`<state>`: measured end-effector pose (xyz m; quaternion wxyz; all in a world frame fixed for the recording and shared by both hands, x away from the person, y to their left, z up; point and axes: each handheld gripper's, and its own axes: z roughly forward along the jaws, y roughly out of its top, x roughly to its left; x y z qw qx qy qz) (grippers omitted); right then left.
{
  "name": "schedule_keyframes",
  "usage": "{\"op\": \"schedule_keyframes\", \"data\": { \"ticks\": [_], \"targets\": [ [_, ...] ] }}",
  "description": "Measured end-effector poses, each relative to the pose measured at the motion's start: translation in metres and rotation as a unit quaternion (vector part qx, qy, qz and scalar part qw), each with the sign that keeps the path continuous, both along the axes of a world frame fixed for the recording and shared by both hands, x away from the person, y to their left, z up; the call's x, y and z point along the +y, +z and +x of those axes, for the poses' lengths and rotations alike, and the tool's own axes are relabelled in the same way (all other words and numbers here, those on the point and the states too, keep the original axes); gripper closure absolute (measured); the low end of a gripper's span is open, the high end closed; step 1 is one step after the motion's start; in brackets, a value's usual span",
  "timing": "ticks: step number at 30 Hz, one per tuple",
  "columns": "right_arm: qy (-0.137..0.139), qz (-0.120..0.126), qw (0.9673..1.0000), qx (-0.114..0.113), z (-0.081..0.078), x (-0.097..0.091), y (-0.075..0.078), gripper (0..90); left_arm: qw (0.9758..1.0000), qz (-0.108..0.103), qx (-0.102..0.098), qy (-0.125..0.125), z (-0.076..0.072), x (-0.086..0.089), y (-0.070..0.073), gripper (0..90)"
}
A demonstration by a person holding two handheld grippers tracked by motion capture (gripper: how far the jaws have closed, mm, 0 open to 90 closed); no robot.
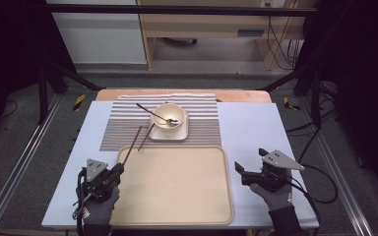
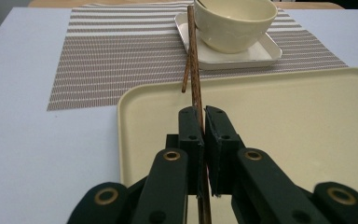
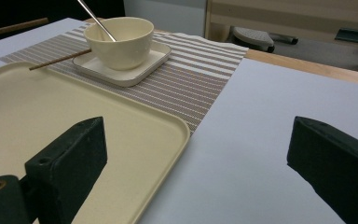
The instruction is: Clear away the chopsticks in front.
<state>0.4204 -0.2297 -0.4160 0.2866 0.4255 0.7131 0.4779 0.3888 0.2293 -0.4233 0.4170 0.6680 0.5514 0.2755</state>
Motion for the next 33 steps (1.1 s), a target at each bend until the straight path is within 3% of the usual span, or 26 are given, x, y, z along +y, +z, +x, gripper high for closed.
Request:
{"op": "schedule_keyframes", "data": {
  "ticks": [7,17,23,33],
  "targets": [
    [0.000,-0.003,1.0000,0.003,0.001,0.001,-0.001,5.1,0.9996,-0.015,0.003,0.025,-0.019,-0.001,-0.020,85.1],
    [-0.001,-0.008,0.9999,0.006,0.001,0.002,-0.003,5.1,0.9991,-0.005,0.013,0.039,-0.037,0.000,-0.041,85.1],
    [-0.001,-0.009,0.9999,0.006,0.001,0.003,-0.003,5.1,0.9985,-0.002,0.029,0.047,-0.039,0.001,-0.055,85.1],
    [0.000,-0.011,0.9999,0.007,0.001,0.003,-0.003,5.1,0.9979,0.010,0.042,0.049,-0.038,0.002,-0.061,85.0]
  ]
}}
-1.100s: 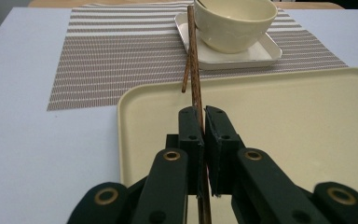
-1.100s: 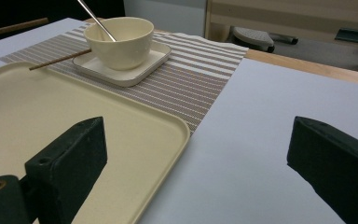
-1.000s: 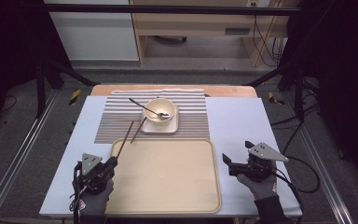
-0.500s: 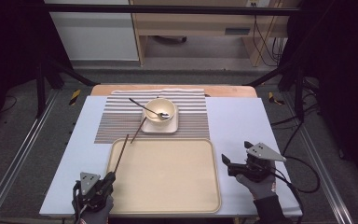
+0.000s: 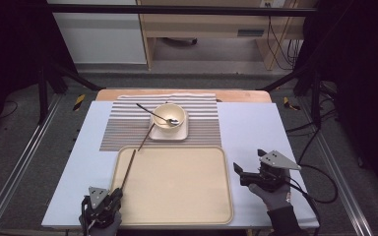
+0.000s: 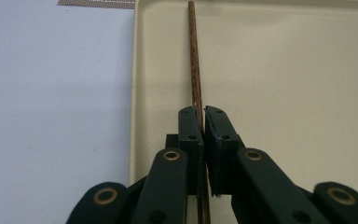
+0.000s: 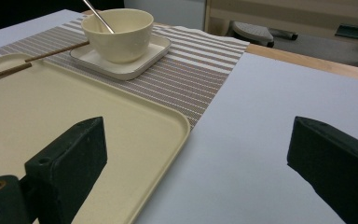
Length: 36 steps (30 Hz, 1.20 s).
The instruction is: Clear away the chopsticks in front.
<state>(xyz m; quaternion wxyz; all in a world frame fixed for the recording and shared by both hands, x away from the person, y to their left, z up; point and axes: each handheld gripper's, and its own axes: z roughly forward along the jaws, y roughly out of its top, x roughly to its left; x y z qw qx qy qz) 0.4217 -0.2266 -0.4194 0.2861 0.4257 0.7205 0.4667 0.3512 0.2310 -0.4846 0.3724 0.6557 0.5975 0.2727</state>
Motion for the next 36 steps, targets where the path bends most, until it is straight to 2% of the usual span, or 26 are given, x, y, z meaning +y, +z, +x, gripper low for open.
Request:
{"op": "schedule_keyframes", "data": {
  "ticks": [10,14,17,18,19,20,21,22,23,24,26,27,31,32,33,34,35,36],
  "targets": [
    [0.000,-0.001,1.0000,0.001,0.000,0.000,0.000,5.1,0.9997,0.011,0.017,-0.012,0.003,-0.001,-0.001,83.6],
    [0.000,0.000,1.0000,0.002,0.000,0.001,0.000,5.1,0.9995,0.015,0.023,-0.018,0.005,-0.001,0.001,78.9],
    [0.000,0.000,1.0000,0.001,0.000,0.000,0.000,5.1,0.9996,0.010,0.019,-0.021,0.008,0.000,0.005,76.8],
    [0.000,0.000,1.0000,0.001,0.000,0.000,0.000,5.1,0.9996,0.002,0.013,-0.026,0.012,0.002,0.012,76.6],
    [0.000,0.000,1.0000,0.001,0.000,0.000,0.000,5.1,0.9996,0.002,0.013,-0.026,0.012,0.002,0.012,76.6],
    [0.000,0.000,1.0000,0.001,0.000,0.000,0.000,5.1,0.9993,-0.003,0.005,-0.036,0.017,0.003,0.021,76.9],
    [0.000,0.000,1.0000,0.001,0.000,0.000,0.000,5.1,0.9993,-0.003,0.005,-0.036,0.017,0.003,0.021,77.5],
    [0.000,0.001,1.0000,0.001,0.000,0.000,0.000,5.1,0.9988,0.000,-0.001,-0.050,0.024,0.004,0.031,79.0],
    [0.000,0.001,1.0000,0.001,0.000,0.000,0.000,5.1,0.9988,0.000,-0.001,-0.050,0.024,0.004,0.031,80.2],
    [0.000,0.001,1.0000,0.001,0.000,0.000,0.000,5.0,0.9978,-0.003,-0.007,-0.066,0.034,0.003,0.040,81.3],
    [0.000,0.001,1.0000,0.001,0.000,0.000,0.000,5.0,0.9971,-0.004,-0.006,-0.075,0.039,0.002,0.044,82.1],
    [-0.001,0.002,1.0000,0.000,0.000,0.000,0.001,5.1,0.9962,0.002,-0.003,-0.087,0.050,0.000,0.050,84.7],
    [-0.001,0.004,1.0000,0.000,0.000,-0.001,0.001,5.0,0.9939,0.013,0.006,-0.110,0.067,-0.004,0.056,87.6],
    [-0.001,0.004,1.0000,0.001,0.000,-0.001,0.001,5.1,0.9914,0.019,0.014,-0.128,0.077,-0.005,0.057,89.1],
    [-0.001,0.004,1.0000,0.001,0.000,-0.001,0.001,5.1,0.9914,0.019,0.014,-0.128,0.077,-0.005,0.057,89.3],
    [-0.001,0.004,1.0000,0.001,0.000,-0.001,0.001,5.1,0.9887,0.027,0.028,-0.145,0.086,-0.007,0.054,89.3],
    [-0.001,0.004,1.0000,0.001,0.000,-0.001,0.001,5.1,0.9887,0.027,0.028,-0.145,0.086,-0.007,0.054,89.4],
    [-0.001,0.004,1.0000,0.001,0.000,-0.001,0.001,5.1,0.9862,0.021,0.041,-0.159,0.091,-0.006,0.049,89.4]
  ]
}}
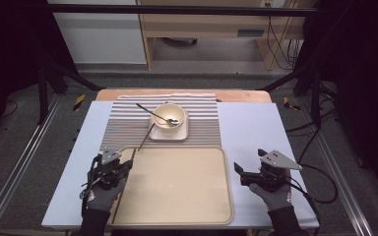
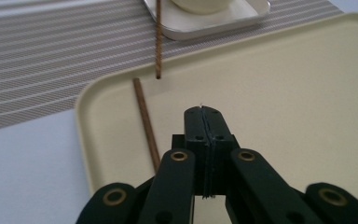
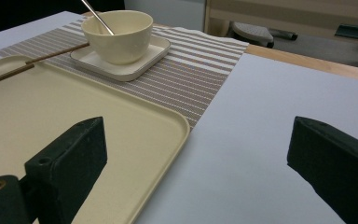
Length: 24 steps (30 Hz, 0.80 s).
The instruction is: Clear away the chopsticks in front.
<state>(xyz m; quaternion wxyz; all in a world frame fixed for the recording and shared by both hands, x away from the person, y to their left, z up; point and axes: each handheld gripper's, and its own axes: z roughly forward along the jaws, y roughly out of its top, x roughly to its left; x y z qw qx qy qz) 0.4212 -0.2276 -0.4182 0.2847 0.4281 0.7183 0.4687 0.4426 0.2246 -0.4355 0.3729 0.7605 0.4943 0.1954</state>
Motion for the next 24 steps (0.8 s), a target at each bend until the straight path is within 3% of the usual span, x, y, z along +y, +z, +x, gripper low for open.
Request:
{"op": "schedule_keyframes", "data": {
  "ticks": [1,4,9,16,24],
  "targets": [
    [0.000,0.000,1.0000,0.000,0.000,0.000,0.000,5.1,1.0000,0.000,0.000,0.000,0.000,0.000,0.000,89.4],
    [-0.002,-0.001,1.0000,0.001,0.001,0.000,0.000,5.0,0.9994,0.031,0.005,-0.012,0.001,0.003,-0.007,89.5],
    [0.000,-0.004,1.0000,0.003,0.001,0.001,-0.002,5.0,0.9990,0.035,0.014,-0.023,0.000,0.008,-0.016,89.5],
    [0.000,-0.008,1.0000,0.003,0.001,0.001,-0.002,5.0,0.9967,0.064,0.026,-0.044,0.003,0.007,-0.029,89.5],
    [0.000,-0.009,1.0000,0.003,0.002,0.001,-0.002,5.0,0.9960,0.078,0.028,-0.034,0.004,0.009,-0.032,89.6]
  ]
}}
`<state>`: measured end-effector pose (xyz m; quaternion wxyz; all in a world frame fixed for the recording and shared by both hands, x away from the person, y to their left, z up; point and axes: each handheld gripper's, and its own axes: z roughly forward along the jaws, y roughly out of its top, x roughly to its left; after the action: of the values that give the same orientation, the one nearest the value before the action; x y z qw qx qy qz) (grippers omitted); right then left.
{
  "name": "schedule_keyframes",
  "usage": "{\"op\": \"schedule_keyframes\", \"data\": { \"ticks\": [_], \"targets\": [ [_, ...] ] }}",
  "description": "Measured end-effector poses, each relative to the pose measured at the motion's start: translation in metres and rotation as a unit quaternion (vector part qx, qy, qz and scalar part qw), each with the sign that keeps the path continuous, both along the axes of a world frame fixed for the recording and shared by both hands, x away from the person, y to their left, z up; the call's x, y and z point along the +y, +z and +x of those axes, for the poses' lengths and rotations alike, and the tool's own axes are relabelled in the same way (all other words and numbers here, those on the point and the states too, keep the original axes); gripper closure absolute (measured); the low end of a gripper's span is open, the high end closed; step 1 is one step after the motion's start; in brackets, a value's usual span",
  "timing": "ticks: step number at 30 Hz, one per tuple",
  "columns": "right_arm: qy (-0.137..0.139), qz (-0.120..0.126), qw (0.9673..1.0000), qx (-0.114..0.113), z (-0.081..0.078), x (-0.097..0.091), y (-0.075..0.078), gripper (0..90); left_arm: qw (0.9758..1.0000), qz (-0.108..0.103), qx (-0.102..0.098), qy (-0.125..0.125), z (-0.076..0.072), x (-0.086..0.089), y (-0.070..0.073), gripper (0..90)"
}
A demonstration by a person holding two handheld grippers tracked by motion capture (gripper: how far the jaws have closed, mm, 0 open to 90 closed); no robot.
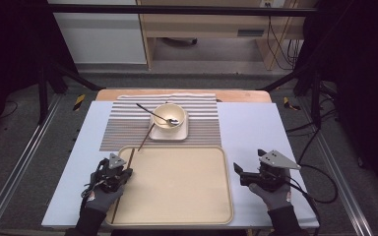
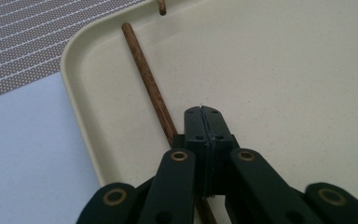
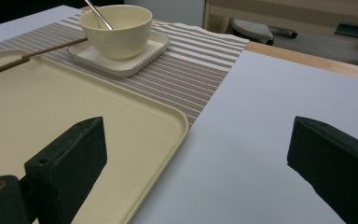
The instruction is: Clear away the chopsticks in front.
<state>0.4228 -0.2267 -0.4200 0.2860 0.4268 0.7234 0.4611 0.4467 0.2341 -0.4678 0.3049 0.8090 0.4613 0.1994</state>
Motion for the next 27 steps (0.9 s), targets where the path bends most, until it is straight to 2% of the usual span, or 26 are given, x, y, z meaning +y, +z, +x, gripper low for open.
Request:
{"op": "schedule_keyframes", "data": {
  "ticks": [10,12,27],
  "targets": [
    [0.001,0.002,1.0000,0.001,-0.0006,0.0003,0.0004,5.0,0.9999,0.000,0.000,0.014,-0.0007,0.0054,0.0002,89.5],
    [0.001,0.001,1.0000,0.000,-0.0006,0.0000,0.0005,5.0,0.9998,-0.006,0.001,0.018,-0.0008,0.0073,-0.0004,89.5],
    [0.002,0.001,1.0000,-0.001,-0.0006,0.0002,0.0006,5.0,1.0000,-0.001,-0.004,0.008,-0.0003,0.0030,0.0005,89.4]
  ]
}}
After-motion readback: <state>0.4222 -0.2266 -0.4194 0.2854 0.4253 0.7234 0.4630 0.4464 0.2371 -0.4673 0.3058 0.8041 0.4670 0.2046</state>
